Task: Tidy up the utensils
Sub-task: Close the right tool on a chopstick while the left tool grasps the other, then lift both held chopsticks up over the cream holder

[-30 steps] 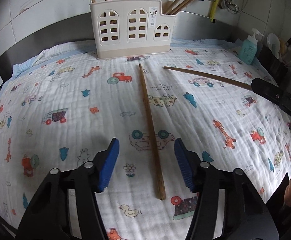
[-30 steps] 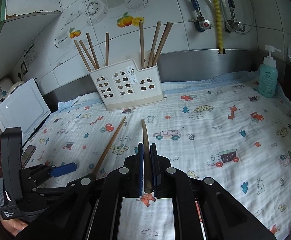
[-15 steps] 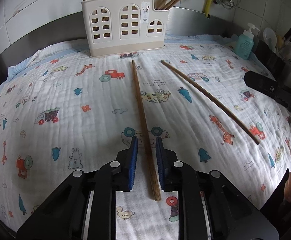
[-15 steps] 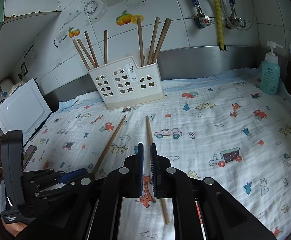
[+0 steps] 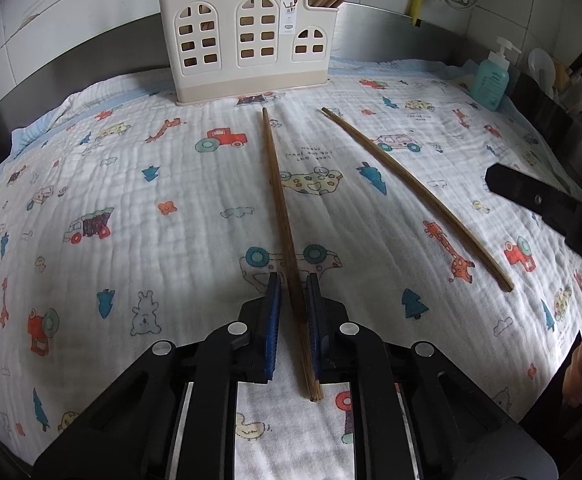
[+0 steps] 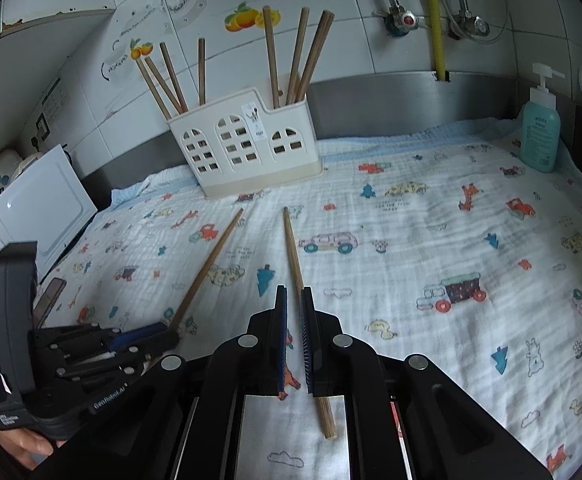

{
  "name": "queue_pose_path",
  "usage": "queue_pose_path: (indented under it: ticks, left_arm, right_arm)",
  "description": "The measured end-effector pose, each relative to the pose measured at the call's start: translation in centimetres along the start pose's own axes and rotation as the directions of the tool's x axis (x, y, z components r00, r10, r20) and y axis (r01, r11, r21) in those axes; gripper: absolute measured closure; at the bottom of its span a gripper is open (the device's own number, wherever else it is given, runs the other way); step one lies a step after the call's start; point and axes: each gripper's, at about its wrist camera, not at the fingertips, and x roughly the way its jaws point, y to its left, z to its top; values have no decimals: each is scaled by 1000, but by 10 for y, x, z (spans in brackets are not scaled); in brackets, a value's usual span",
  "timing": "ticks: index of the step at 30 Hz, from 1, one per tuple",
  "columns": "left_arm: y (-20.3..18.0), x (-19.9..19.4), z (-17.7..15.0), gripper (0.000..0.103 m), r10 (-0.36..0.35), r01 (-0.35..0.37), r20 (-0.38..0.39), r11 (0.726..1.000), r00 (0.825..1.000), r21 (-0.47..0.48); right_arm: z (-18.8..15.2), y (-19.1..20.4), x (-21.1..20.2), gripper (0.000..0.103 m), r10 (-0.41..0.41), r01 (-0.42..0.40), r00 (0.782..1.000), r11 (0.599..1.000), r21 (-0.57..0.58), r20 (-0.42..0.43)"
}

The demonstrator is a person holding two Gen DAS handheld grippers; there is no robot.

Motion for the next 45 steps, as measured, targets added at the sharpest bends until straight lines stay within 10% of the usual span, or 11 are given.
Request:
queue_pose_path:
  ticks: [11,27,45]
  left_arm:
    - [0,0,-1,91,-8,8,-2,1000,1000,-13]
    - [-1,-2,-3,95,-9,9,9,1000,1000,6]
    - [19,-58,25,97,-14,5,175,999,984,50]
  right_arm:
    - [-21,-6,16,82,-22,18,996,999,-45,-88]
    - [-31,6,21,96,-99,81,989,984,-161,-107]
    - [34,20,-36,96,3,8,995,994,-112,99]
